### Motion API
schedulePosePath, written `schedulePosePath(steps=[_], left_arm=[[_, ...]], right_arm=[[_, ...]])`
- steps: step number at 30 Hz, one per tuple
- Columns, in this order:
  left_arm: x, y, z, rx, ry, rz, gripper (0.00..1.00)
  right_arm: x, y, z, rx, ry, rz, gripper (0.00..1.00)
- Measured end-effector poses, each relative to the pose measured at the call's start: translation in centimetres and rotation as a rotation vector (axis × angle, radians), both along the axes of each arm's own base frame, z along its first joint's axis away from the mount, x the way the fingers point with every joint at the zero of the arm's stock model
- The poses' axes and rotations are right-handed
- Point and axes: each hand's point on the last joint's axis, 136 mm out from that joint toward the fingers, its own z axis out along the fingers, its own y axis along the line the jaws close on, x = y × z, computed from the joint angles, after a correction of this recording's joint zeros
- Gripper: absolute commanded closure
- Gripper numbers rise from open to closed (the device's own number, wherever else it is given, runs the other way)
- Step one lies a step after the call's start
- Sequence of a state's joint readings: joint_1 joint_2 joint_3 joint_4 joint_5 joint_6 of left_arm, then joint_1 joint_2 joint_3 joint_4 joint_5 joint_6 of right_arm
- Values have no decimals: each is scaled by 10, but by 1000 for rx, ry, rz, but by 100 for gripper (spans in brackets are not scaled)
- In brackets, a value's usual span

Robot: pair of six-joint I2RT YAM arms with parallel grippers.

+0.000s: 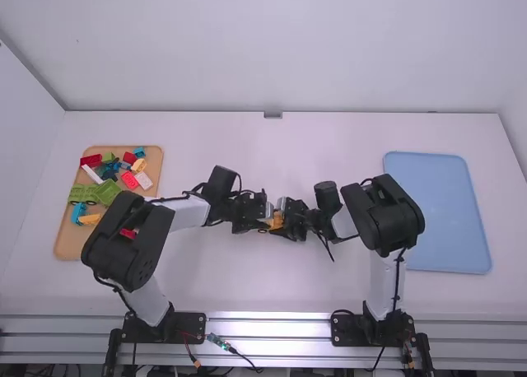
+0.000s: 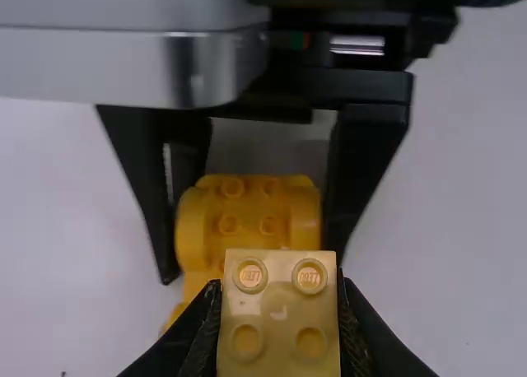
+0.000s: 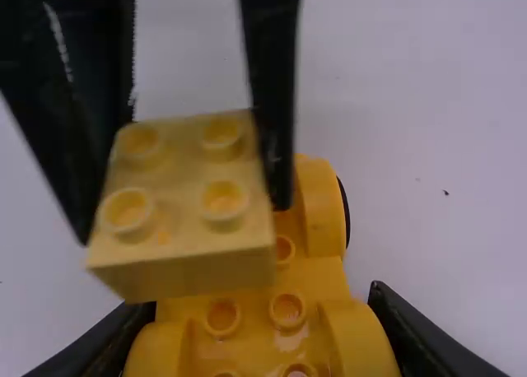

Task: Assemble lego blocks to make yellow taxi

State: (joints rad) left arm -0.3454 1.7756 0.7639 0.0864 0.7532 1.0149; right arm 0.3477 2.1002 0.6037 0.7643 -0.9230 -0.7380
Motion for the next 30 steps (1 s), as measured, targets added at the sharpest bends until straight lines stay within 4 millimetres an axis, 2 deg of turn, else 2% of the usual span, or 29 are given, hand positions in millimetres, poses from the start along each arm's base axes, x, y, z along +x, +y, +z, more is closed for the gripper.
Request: schedulePosePath(steps=[3, 8, 17, 25, 30], left_arm=[[0, 1, -1, 4, 3, 2, 98], [1, 2, -2, 15, 0, 8, 98], [-2, 5, -6, 29, -7, -1, 98], [5, 5, -5, 29, -13, 38, 98], [1, 6, -7, 33, 24, 46, 98]], right_arm=[[-4, 0, -1, 3, 12, 7, 57], [-13, 1, -1, 10, 39, 55, 60], [-13, 3, 0, 11, 59, 85, 60], [-12, 3, -1, 5, 54, 85, 60], [-12, 3, -1, 3, 48, 87, 60]])
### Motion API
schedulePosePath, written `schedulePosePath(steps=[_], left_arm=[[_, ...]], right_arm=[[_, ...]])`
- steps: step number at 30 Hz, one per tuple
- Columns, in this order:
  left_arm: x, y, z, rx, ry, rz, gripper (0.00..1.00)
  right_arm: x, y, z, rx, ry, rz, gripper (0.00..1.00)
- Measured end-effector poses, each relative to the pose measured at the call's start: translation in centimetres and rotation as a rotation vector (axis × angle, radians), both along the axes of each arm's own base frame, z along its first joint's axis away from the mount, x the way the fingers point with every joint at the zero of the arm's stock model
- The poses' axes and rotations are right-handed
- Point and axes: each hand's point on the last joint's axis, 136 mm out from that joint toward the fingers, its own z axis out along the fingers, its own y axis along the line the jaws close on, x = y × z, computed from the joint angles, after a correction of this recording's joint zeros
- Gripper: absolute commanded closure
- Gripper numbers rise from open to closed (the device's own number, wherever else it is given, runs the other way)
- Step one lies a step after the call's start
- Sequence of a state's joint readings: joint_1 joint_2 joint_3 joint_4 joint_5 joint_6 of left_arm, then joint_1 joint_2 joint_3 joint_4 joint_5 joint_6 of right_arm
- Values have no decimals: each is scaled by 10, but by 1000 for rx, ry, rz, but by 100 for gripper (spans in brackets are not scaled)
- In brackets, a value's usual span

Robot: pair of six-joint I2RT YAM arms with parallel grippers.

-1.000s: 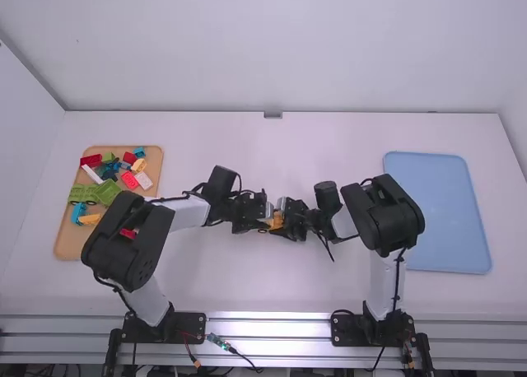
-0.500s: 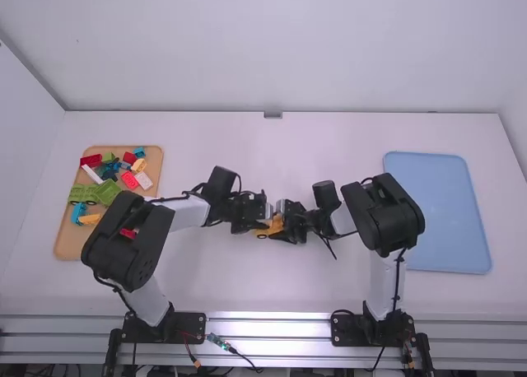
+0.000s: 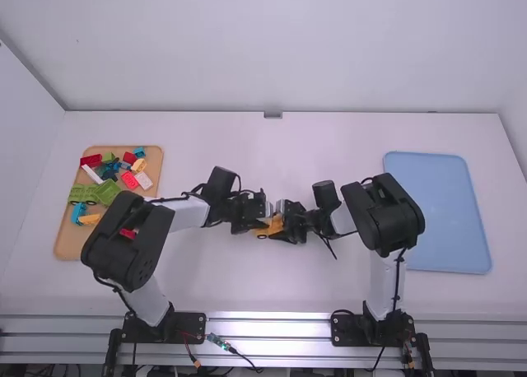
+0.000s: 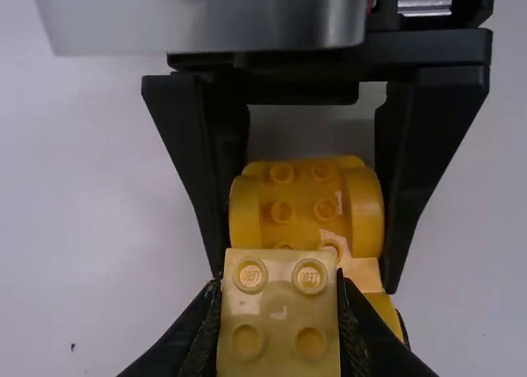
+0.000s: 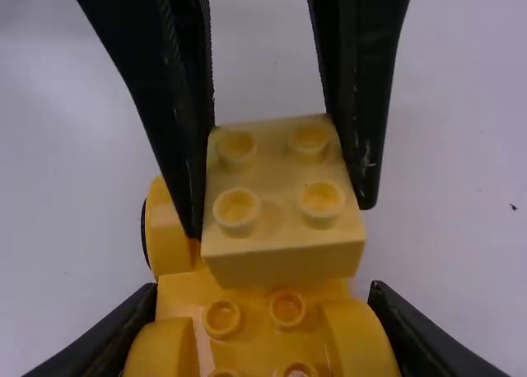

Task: Assemble lego blocks to make yellow taxi

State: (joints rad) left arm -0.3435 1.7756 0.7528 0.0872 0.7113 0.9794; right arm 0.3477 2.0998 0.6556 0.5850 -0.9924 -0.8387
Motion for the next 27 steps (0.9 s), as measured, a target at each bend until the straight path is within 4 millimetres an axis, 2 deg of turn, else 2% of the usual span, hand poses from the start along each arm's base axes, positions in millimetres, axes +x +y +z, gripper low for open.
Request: schedulePosePath(steps=[12, 20, 27], left_arm=[[4, 1, 0, 4, 11, 35, 98], [2, 5, 1, 25, 12, 48, 98], [-5, 3, 0, -26, -47, 28, 98]], right_arm=[[0, 0, 0, 0, -3, 0, 60], [3, 0, 0, -8, -10, -9, 60], [4, 0, -1, -10, -10, -10, 60]])
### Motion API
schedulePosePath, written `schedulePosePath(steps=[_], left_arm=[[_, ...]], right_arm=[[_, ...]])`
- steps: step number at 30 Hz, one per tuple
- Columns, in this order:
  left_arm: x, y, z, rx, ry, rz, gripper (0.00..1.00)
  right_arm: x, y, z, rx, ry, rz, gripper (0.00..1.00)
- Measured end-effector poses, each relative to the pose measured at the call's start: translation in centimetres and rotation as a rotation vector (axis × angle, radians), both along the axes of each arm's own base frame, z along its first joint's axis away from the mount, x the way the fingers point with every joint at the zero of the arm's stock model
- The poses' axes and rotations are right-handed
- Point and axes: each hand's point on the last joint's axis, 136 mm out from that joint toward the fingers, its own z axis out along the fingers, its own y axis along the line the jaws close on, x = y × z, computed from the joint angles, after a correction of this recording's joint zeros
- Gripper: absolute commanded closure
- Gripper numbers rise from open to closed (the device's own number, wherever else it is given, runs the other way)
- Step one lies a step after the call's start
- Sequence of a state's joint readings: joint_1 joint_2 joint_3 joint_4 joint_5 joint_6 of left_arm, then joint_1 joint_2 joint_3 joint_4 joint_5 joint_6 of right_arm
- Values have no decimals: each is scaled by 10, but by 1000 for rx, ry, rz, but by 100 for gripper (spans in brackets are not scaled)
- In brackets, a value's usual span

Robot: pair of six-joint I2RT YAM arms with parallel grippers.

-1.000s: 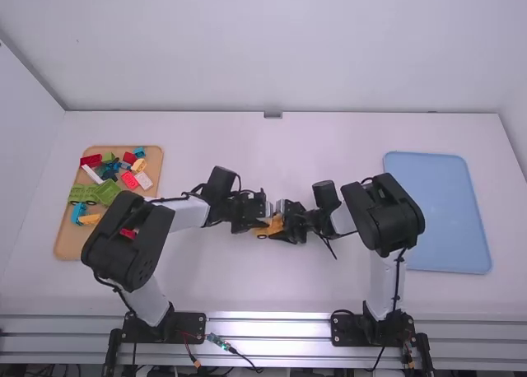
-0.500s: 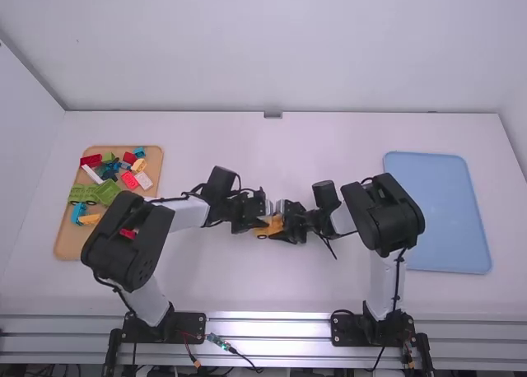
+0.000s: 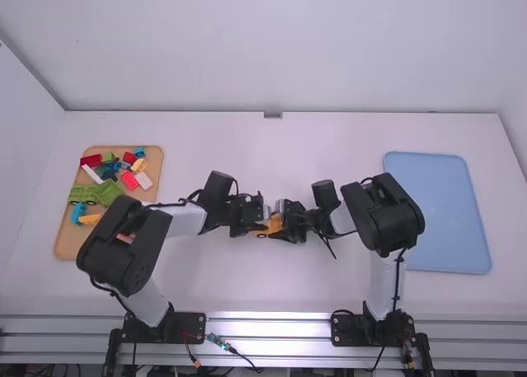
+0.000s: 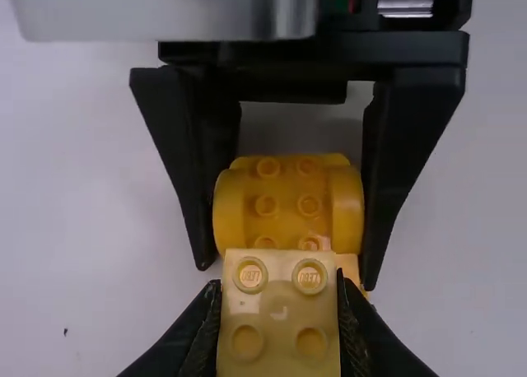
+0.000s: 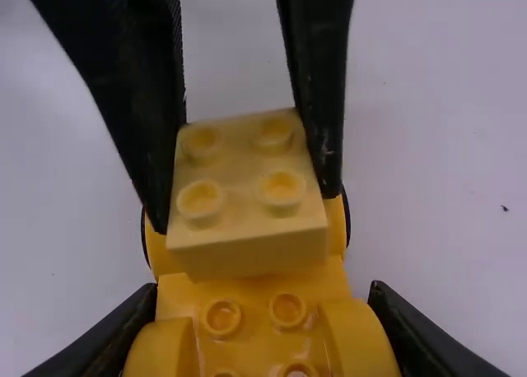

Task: Assemble lego blocks to make yellow taxi

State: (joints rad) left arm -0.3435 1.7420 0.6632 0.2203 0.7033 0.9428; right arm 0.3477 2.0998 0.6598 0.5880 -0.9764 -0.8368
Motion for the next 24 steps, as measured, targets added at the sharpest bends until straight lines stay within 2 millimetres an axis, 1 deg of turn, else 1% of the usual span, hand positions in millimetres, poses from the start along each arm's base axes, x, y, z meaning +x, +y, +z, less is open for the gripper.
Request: schedulePosePath(steps=[8, 9, 10, 12, 13, 14, 15, 16, 20, 22, 23, 24], left_arm=[[-2, 3, -3, -15, -11, 28, 98], [-1, 3, -3, -15, -10, 30, 95], [-1, 3, -3, -15, -9, 31, 84], [-2, 4, -4, -14, -5, 33, 66], [-2, 4, -4, -14, -5, 33, 66], [-2, 4, -4, -15, -4, 32, 50], [-2, 3, -4, -15, 1, 33, 42], [-3, 4, -4, -10, 7, 38, 37], [-7, 9, -11, 24, 41, 53, 32], [-7, 9, -12, 29, 50, 54, 28], [-7, 10, -11, 31, 57, 55, 29], [-7, 10, -8, 33, 62, 56, 33]], right_arm=[[0, 3, 0, -6, -11, 6, 60], [0, 3, 0, -6, -11, 6, 60], [0, 3, 0, -6, -11, 6, 60], [0, 3, 0, -6, -11, 6, 60], [0, 3, 0, -6, -11, 6, 60], [0, 3, 0, -6, -10, 5, 60], [0, 3, 0, -6, -12, 5, 60], [0, 3, 0, -6, -11, 5, 59], [0, 2, 0, -6, -8, 4, 59], [0, 2, 0, -6, -8, 3, 59], [0, 2, 0, -5, -8, 4, 59], [0, 2, 0, -5, -8, 4, 59]])
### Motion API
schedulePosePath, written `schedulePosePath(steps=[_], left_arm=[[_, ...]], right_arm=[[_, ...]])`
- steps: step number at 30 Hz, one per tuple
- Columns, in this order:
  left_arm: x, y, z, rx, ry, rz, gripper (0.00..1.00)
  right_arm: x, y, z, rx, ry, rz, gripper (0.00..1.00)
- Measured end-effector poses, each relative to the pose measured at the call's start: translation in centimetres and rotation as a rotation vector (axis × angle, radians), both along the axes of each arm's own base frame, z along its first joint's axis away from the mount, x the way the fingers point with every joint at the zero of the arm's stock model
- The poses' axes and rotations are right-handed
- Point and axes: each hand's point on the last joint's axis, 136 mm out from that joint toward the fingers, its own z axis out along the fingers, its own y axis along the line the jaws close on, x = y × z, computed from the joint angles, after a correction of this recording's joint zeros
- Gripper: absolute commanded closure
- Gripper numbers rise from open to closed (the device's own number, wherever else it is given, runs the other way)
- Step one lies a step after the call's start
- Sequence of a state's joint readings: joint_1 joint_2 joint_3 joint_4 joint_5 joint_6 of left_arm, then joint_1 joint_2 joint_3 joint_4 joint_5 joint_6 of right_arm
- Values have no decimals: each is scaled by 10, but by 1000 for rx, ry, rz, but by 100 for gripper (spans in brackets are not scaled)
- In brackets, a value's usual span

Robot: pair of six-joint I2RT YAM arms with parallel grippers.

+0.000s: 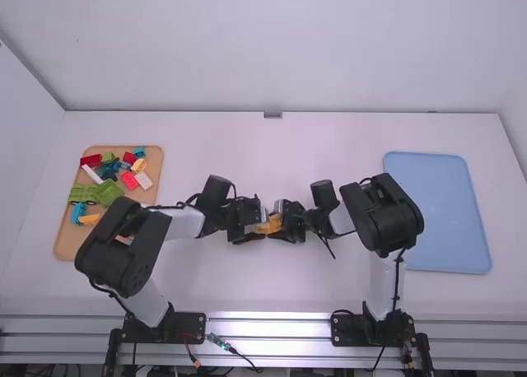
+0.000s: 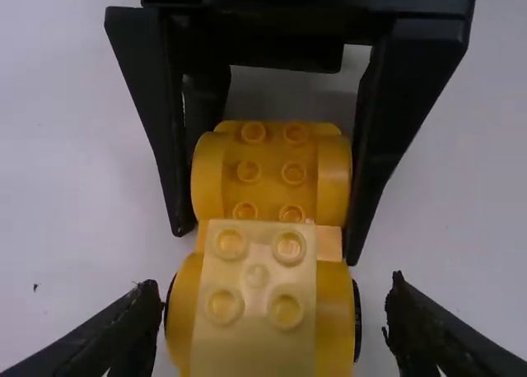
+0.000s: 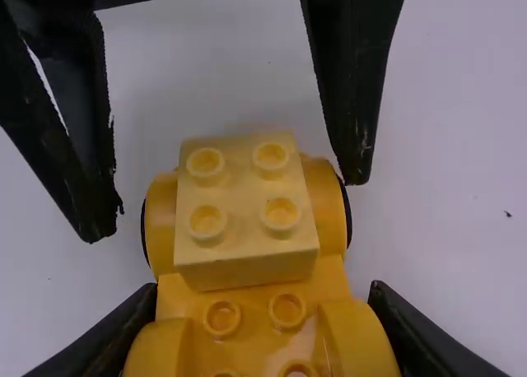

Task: Assemble lego blocks to make yellow taxi

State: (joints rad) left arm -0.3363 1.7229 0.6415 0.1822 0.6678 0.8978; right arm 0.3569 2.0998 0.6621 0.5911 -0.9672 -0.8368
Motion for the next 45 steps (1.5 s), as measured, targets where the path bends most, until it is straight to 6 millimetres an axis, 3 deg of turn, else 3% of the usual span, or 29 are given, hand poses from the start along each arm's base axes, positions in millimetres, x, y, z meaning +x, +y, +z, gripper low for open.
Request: schedulePosePath(steps=[6, 8, 9, 16, 24, 45], left_arm=[[5, 2, 31, -33, -57, 5, 39], [8, 4, 45, -46, -93, 12, 84], [9, 4, 49, -52, -102, 13, 98], [7, -3, 53, -90, -105, -20, 98], [-2, -7, 18, -100, 11, -46, 98], [7, -2, 13, -39, 64, 36, 98]], right_arm=[[0, 0, 0, 0, 0, 0, 59], [0, 0, 0, 0, 0, 0, 59], [0, 0, 0, 0, -1, 0, 59], [0, 0, 0, 1, 0, 1, 59], [0, 0, 0, 1, 0, 1, 58], [1, 0, 0, -3, -4, -3, 57]])
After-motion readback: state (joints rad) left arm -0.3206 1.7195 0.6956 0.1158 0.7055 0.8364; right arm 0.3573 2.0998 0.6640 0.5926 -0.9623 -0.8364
